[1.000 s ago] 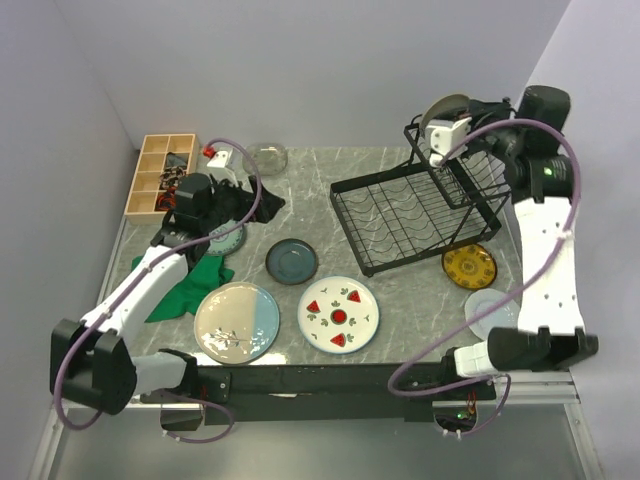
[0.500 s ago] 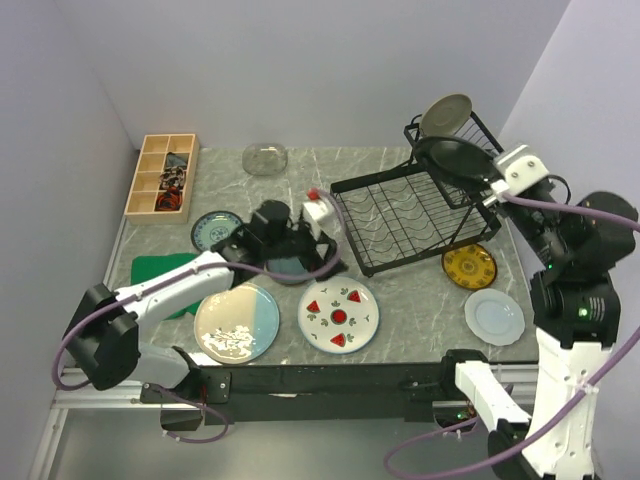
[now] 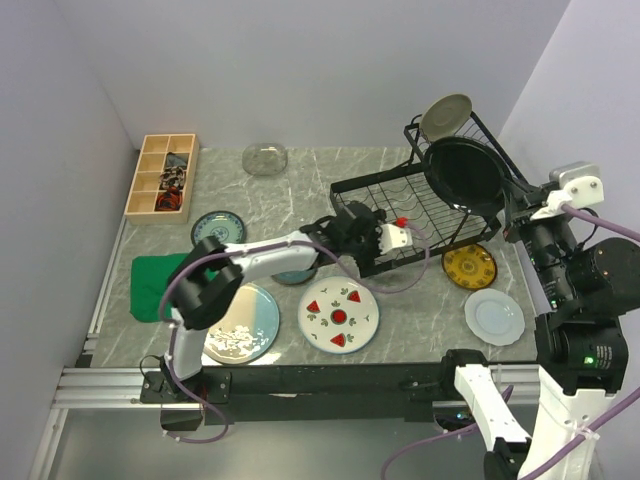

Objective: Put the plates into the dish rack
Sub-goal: Move the dish rack

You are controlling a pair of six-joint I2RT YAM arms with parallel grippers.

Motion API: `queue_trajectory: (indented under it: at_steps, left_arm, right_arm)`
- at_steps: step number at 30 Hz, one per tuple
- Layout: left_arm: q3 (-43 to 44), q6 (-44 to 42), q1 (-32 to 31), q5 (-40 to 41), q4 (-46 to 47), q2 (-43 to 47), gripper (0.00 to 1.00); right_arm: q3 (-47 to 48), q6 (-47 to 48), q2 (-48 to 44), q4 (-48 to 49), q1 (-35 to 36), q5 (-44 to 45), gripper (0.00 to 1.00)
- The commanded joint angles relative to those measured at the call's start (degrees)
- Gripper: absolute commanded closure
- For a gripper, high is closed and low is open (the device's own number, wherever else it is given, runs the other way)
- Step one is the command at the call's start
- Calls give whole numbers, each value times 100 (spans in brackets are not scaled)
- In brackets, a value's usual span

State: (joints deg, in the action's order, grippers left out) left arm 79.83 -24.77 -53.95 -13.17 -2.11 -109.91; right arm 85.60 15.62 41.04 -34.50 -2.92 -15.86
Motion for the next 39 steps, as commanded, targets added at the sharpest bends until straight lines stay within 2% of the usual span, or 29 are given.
queue_trajectory:
  at_steps: [1,7,16,19,21,28,29,33,39]
  left_arm:
    - [989,-739,-54,157,-378,-600,1]
    - [1790,-836,-63,104,-747,-1269,1]
    - [1913,-1038,-124,341,-887,-1516,13]
    - [1878,-1152,-133,368,-905,-1542,23]
    - [1817,-1257,-142,446,-888,-1551,35]
    - [1676,-1662,-133,841,-782,-1490,50]
    - [1667,-1706,-116,903,-791,-1490,55]
    - [1676,-1785,34,1001,-809,-1394,62]
    - [1343,-2004,420,685,-773,-1051,65]
  right_arm:
    - [159,-366,-17,22,-33,267,100]
    - [53,-472,45,137,-33,232,100]
    - [-254,-437,36,356,-33,285,100]
    - [-325,-445,27,435,-33,294,100]
    - [-369,-454,10,444,-33,276,100]
    - [-474,-367,-87,532,-42,346,100]
    - [-492,-358,-96,532,-33,355,100]
    - [-536,-296,-122,532,-42,417,100]
    - [-615,-138,-113,576,-42,513,100]
